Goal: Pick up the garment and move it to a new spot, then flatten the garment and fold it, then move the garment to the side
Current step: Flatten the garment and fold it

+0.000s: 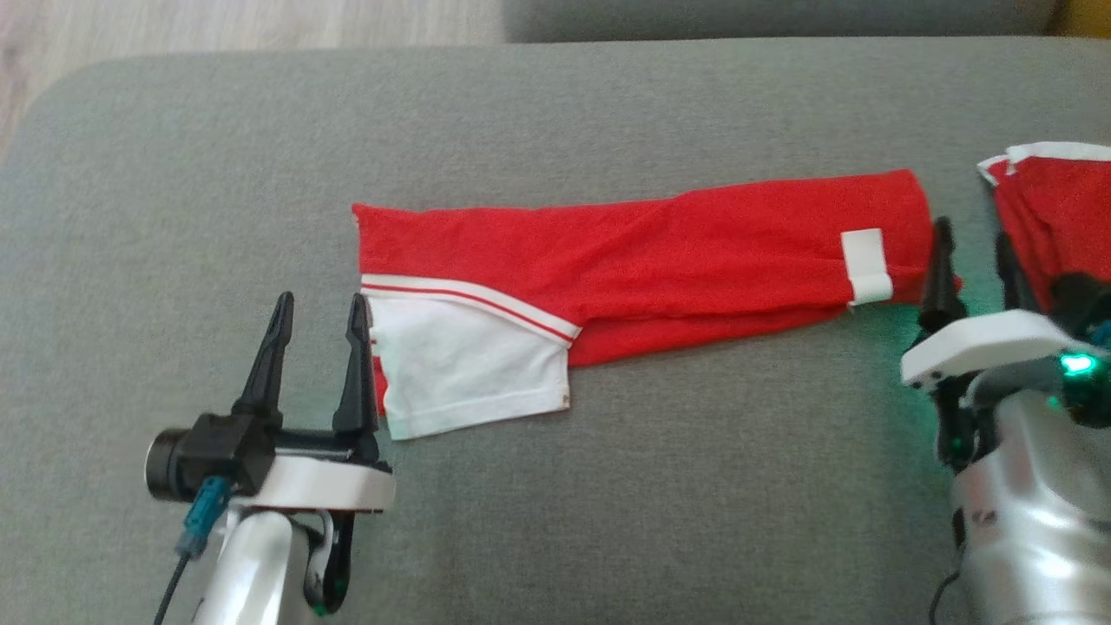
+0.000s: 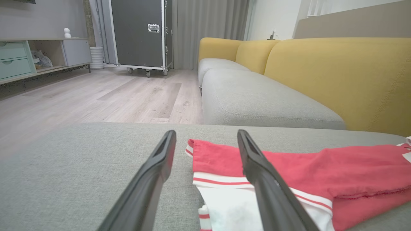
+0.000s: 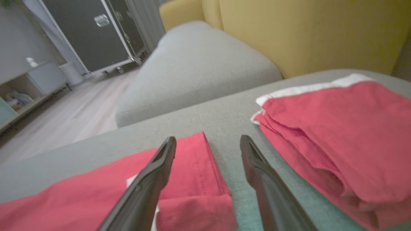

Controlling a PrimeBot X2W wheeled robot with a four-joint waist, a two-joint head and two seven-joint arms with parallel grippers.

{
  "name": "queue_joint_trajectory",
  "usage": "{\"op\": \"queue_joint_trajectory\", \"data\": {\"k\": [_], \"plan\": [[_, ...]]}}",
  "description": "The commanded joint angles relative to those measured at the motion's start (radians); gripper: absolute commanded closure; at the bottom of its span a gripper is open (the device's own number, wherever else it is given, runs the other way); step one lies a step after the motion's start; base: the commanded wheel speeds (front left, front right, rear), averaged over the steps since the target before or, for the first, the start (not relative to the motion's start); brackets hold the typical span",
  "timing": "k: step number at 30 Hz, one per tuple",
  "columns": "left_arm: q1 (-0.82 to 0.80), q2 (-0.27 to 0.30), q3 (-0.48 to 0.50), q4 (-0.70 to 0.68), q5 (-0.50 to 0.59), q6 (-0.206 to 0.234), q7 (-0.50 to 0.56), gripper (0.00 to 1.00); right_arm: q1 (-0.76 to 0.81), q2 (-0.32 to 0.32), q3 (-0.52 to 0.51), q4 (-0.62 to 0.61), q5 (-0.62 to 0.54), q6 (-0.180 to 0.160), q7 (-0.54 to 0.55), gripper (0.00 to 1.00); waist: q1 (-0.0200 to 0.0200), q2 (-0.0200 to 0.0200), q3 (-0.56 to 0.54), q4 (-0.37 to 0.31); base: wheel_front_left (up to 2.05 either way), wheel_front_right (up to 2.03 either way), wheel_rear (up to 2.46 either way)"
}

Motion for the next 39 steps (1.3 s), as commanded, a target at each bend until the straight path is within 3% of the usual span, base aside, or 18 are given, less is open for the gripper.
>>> {"op": "queue_joint_trajectory", "data": {"k": [1,12,13,14,15,26,31,39], "plan": [[-0.046,0.006,0.039,-0.025,0.009,-0.004,-0.005,0.00,-0.047,-0.005,-0.002,0.011,-0.019,0.007,0.007,0.00,-0.0002,0.0000,0.017,0.020,0.00,0.00,0.00],[-0.076,-0.004,0.057,-0.022,0.023,-0.021,-0.005,0.00,-0.169,-0.014,-0.109,0.313,-0.121,0.007,0.066,0.00,-0.0002,0.0000,0.054,0.046,0.00,0.00,0.00],[-0.078,-0.004,0.059,-0.021,0.024,-0.022,-0.005,0.00,-0.176,-0.012,-0.108,0.327,-0.123,0.007,0.064,0.24,-0.0002,0.0000,0.055,0.046,0.00,0.00,0.00],[-0.079,-0.004,0.060,-0.020,0.025,-0.022,-0.005,0.00,-0.183,-0.010,-0.107,0.339,-0.126,0.007,0.058,0.91,-0.0002,0.0000,0.055,0.045,0.00,0.00,0.00],[-0.080,-0.005,0.062,-0.018,0.025,-0.023,-0.005,0.00,-0.188,-0.009,-0.103,0.346,-0.132,0.007,0.046,1.00,-0.0002,0.0000,0.054,0.043,0.00,0.00,0.00],[-0.057,-0.005,0.087,0.005,0.027,-0.013,-0.005,0.00,-0.167,-0.033,-0.111,0.335,-0.150,0.007,-0.031,1.00,-0.0002,0.0000,-0.015,-0.003,0.00,0.00,0.00],[-0.027,-0.006,0.085,0.023,0.022,-0.010,-0.005,0.00,-0.099,-0.078,-0.150,0.303,-0.143,0.007,-0.036,1.00,-0.0002,0.0000,-0.080,-0.027,0.00,0.00,0.00],[0.011,-0.006,0.088,0.012,0.013,0.000,-0.005,0.00,-0.072,-0.031,-0.150,0.226,-0.100,0.007,-0.037,1.00,-0.0002,0.0000,-0.143,-0.040,0.00,0.00,0.00]]}}
